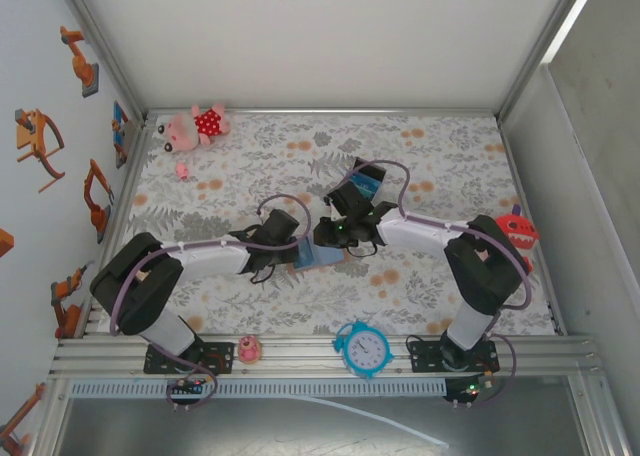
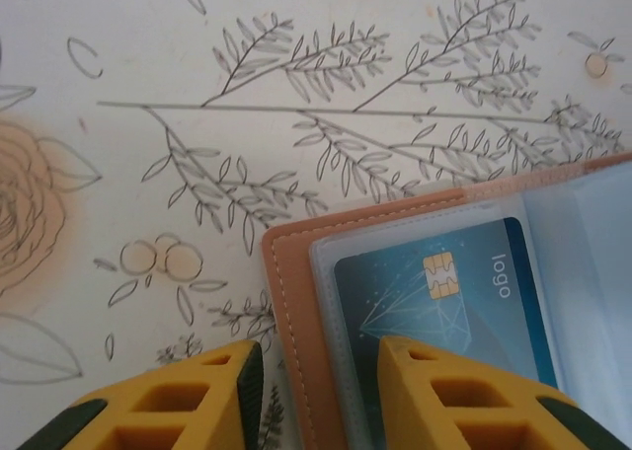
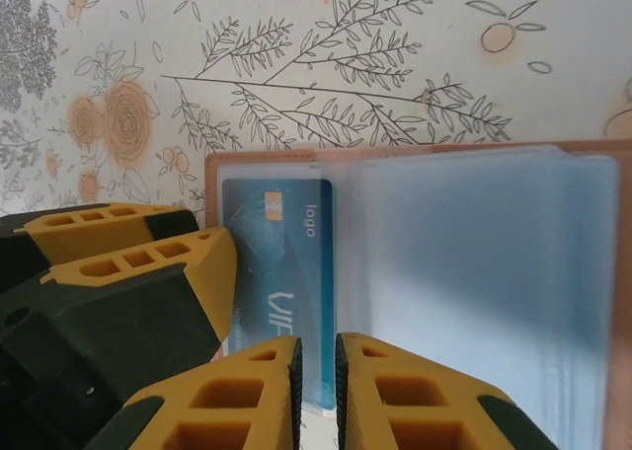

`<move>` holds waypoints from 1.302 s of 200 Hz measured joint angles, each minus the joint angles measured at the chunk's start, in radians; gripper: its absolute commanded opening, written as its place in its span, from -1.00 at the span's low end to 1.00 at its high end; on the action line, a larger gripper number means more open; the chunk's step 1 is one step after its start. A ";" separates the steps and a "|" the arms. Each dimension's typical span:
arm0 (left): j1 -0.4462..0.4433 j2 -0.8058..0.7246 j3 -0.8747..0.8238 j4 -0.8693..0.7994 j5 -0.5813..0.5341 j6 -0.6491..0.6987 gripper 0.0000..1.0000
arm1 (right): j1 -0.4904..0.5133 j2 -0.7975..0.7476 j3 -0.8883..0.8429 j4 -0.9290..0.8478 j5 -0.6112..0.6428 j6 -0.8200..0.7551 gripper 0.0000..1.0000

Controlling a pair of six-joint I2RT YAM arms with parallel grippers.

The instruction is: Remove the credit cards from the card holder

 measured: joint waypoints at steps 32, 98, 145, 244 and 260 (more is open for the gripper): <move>0.010 0.018 0.012 0.016 0.016 0.012 -0.29 | -0.005 0.040 -0.015 0.050 -0.048 0.036 -0.70; 0.010 0.025 0.016 0.023 0.023 0.015 -0.29 | -0.006 0.099 -0.016 0.089 -0.090 0.067 -0.72; 0.010 0.026 0.016 0.023 0.023 0.015 -0.29 | -0.016 0.113 -0.016 0.089 -0.096 0.074 -0.73; 0.010 0.041 0.032 0.024 0.023 0.016 -0.34 | -0.034 0.149 -0.036 0.162 -0.149 0.102 -0.71; 0.011 0.041 0.032 0.023 0.023 0.016 -0.38 | -0.042 0.151 -0.051 0.200 -0.174 0.120 -0.72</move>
